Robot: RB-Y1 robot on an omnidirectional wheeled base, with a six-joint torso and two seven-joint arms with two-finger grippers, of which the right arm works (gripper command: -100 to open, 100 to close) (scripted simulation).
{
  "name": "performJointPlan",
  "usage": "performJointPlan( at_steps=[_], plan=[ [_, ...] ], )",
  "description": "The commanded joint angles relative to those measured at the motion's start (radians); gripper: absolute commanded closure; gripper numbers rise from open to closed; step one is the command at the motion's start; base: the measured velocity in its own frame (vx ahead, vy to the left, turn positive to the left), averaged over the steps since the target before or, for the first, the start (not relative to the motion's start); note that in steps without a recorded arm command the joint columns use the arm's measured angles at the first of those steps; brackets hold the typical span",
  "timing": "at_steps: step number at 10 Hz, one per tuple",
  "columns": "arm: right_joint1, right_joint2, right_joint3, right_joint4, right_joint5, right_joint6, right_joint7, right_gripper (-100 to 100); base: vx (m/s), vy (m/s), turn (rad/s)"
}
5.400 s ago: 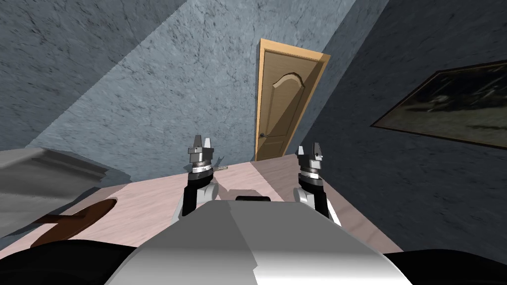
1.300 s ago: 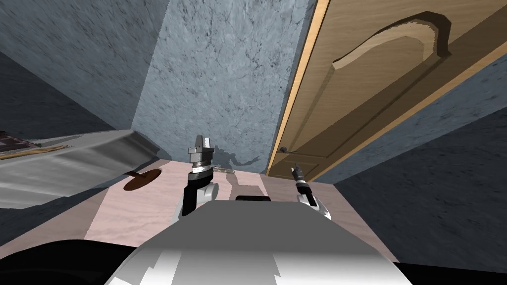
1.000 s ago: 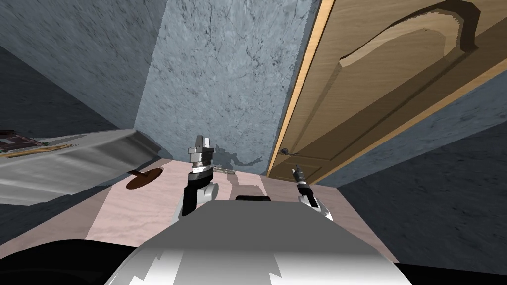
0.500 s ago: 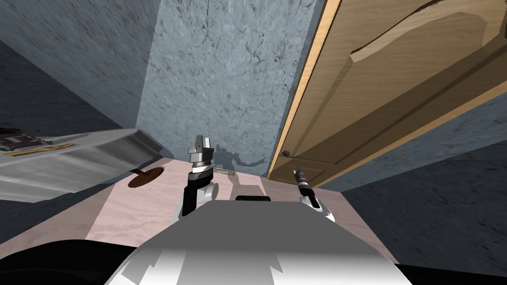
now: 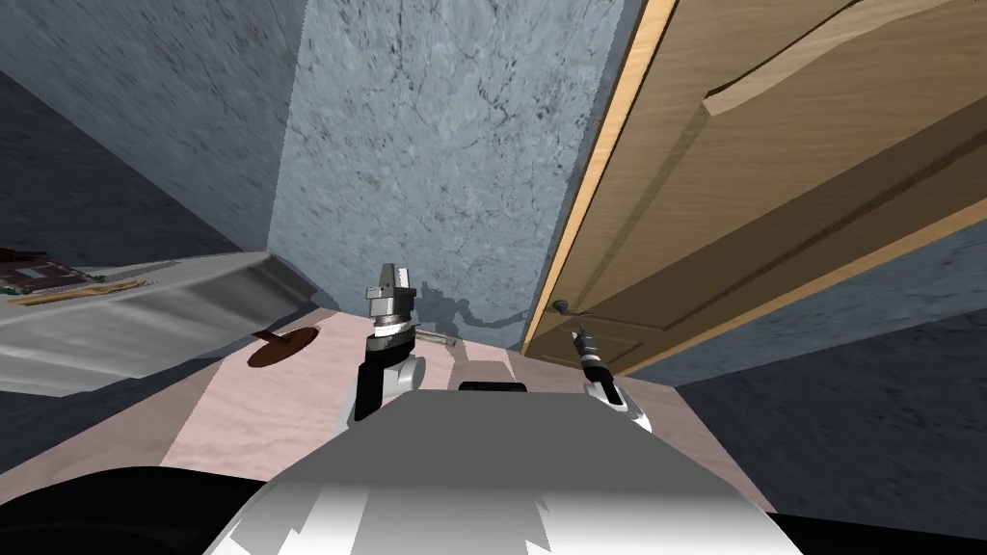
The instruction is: Pull the door open
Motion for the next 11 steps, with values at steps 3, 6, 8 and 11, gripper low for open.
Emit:
performJointPlan(
  at_steps=[3, 6, 8, 11],
  plan=[
    [-0.018, 0.005, -0.016, 0.025, -0.005, 0.001, 0.010, -100, 0.192, -0.056, 0.063],
    [-0.022, 0.006, -0.020, 0.030, -0.007, 0.002, 0.012, -100, 0.156, -0.062, 0.035],
    [-0.022, 0.006, -0.020, 0.030, -0.007, 0.002, 0.012, 100, -0.022, 0.007, -0.006],
    [-0.022, 0.006, -0.020, 0.030, -0.007, 0.002, 0.012, 100, -0.015, 0.003, 0.000]
  ],
)
